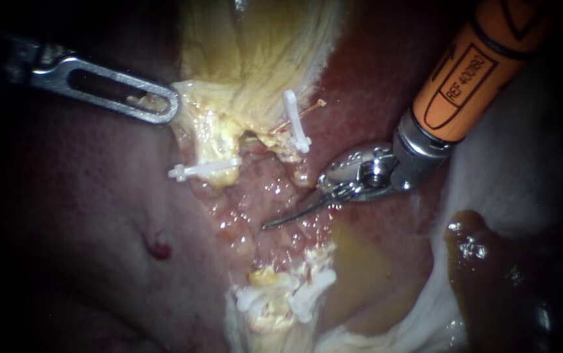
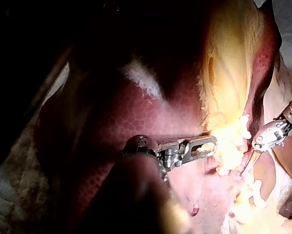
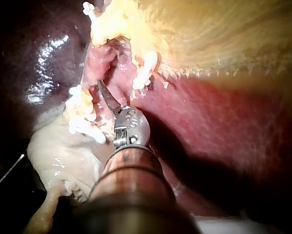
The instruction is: Go back from the cut right tube
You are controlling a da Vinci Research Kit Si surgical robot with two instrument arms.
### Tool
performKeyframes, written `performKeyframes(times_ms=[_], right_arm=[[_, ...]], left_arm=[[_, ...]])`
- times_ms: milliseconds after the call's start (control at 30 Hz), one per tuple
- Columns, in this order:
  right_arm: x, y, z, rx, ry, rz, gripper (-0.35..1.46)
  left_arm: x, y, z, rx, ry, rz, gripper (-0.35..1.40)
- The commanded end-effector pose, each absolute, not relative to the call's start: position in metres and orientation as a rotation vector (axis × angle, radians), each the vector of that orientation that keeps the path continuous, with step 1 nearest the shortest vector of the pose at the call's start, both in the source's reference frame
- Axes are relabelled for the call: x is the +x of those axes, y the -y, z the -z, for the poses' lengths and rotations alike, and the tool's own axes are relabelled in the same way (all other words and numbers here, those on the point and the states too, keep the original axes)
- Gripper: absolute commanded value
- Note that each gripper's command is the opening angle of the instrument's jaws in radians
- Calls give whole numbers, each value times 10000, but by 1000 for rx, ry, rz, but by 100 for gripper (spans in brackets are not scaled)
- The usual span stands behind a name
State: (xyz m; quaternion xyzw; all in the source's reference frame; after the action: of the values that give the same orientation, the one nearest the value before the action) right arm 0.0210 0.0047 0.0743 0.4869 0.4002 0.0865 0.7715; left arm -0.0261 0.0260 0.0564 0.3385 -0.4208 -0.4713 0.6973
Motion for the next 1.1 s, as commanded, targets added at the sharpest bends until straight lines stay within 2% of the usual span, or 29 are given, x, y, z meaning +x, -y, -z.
performKeyframes(times_ms=[33,267,300,333,367,400,433,533,767,867,933,967,1100], right_arm=[[210,-47,-743,1056,-868,-186,-35],[209,-44,-741,1053,-873,-196,-35],[209,-43,-740,1049,-878,-200,2],[209,-42,-739,1047,-894,-208,31],[209,-41,-738,1046,-906,-214,47],[209,-40,-736,1046,-917,-227,79],[210,-39,-735,1049,-918,-242,93],[211,-37,-732,1046,-931,-251,115],[211,-37,-727,1043,-954,-267,131],[207,-38,-723,991,-973,-312,136],[202,-37,-718,860,-1013,-317,143],[198,-36,-715,747,-1033,-322,143],[184,-37,-703,619,-1014,-295,143]], left_arm=[[-261,-260,-564,755,938,1051,-35],[-260,-261,-564,755,938,1051,-35],[-260,-261,-565,755,938,1051,-35],[-260,-261,-565,755,938,1051,-35],[-260,-261,-565,755,938,1051,-35],[-259,-261,-565,755,938,1051,-35],[-259,-261,-565,755,938,1051,-35],[-259,-261,-566,755,938,1051,-35],[-259,-262,-566,755,938,1051,-35],[-259,-262,-567,755,938,1050,-35],[-258,-262,-567,755,938,1050,-35],[-258,-262,-567,755,938,1050,-35],[-257,-263,-568,756,938,1050,-35]])
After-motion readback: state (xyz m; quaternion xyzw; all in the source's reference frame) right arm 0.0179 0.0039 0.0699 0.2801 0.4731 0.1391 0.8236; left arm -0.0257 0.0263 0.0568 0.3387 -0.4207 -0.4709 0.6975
